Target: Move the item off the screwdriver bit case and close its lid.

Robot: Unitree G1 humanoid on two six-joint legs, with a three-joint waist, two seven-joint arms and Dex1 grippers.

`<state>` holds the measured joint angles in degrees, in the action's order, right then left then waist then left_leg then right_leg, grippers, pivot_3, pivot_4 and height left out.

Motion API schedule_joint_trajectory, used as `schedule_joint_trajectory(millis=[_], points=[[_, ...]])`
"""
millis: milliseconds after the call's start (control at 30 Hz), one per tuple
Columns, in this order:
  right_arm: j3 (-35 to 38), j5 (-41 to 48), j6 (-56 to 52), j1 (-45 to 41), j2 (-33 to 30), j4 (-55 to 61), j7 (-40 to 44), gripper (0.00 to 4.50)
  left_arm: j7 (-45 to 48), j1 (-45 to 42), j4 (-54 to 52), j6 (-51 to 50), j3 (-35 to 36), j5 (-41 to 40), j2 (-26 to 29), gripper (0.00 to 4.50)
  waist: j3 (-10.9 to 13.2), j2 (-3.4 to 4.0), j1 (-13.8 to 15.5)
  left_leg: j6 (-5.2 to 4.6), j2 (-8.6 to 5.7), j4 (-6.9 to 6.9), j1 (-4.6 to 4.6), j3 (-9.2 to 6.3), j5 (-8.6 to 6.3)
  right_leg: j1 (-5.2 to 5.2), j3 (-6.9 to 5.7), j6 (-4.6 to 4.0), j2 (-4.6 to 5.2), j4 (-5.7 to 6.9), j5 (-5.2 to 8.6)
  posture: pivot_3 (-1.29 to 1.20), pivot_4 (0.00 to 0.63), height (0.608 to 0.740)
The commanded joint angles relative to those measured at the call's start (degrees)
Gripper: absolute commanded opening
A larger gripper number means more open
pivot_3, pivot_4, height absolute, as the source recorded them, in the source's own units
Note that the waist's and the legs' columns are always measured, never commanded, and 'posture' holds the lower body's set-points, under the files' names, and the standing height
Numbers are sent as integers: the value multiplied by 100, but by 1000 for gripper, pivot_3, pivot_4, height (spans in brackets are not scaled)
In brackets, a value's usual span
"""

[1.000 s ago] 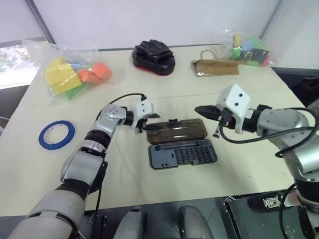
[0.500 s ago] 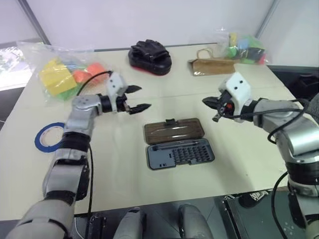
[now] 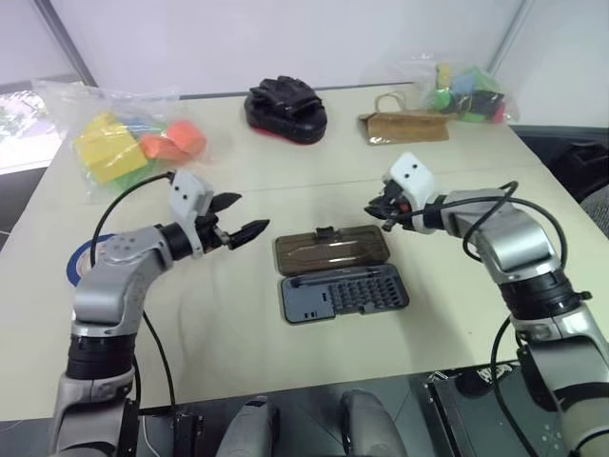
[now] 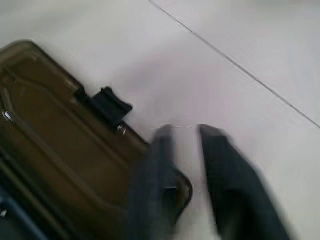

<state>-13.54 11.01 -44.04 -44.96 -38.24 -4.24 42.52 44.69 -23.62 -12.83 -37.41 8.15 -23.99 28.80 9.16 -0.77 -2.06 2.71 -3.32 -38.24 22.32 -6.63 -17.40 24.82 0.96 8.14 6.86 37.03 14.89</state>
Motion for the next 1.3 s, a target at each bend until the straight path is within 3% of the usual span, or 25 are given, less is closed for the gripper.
schedule_joint_trajectory(millis=[33,133,800,900,1067,1300], points=[[-61,-243,255,-162,23,-218,93,2947,-135,41,-370,-149,107,-208,113,4500,0,0,0,0,0,0,0,0,0,0,0,0,0,0,0,0,150,740],[-153,-402,402,-209,18,-393,204,4463,-153,114,-467,-218,82,-288,187,4500,0,0,-9,0,0,0,0,2,0,0,1,0,0,-1,0,0,150,740],[-235,-1112,912,-566,397,-1996,456,4463,-383,196,-568,-87,-153,-329,216,4500,0,0,-32,1,0,2,0,5,0,5,3,-1,0,-4,0,0,150,740],[-239,-1152,976,-595,428,-2131,488,3604,-405,192,-561,-58,-165,-336,208,4500,0,0,-32,1,0,2,0,5,0,5,4,0,0,-4,0,0,150,740],[-263,-1230,1032,-586,448,-2175,519,1057,-381,188,-603,-19,-197,-391,200,4500,0,0,-27,2,0,2,0,6,1,5,4,-1,0,-4,0,0,150,740],[-289,-1296,882,-451,466,-1948,579,1057,423,341,-1208,-802,-228,-1487,599,4500,0,1,-34,3,0,4,0,5,2,5,6,-1,1,-3,0,0,150,740]])
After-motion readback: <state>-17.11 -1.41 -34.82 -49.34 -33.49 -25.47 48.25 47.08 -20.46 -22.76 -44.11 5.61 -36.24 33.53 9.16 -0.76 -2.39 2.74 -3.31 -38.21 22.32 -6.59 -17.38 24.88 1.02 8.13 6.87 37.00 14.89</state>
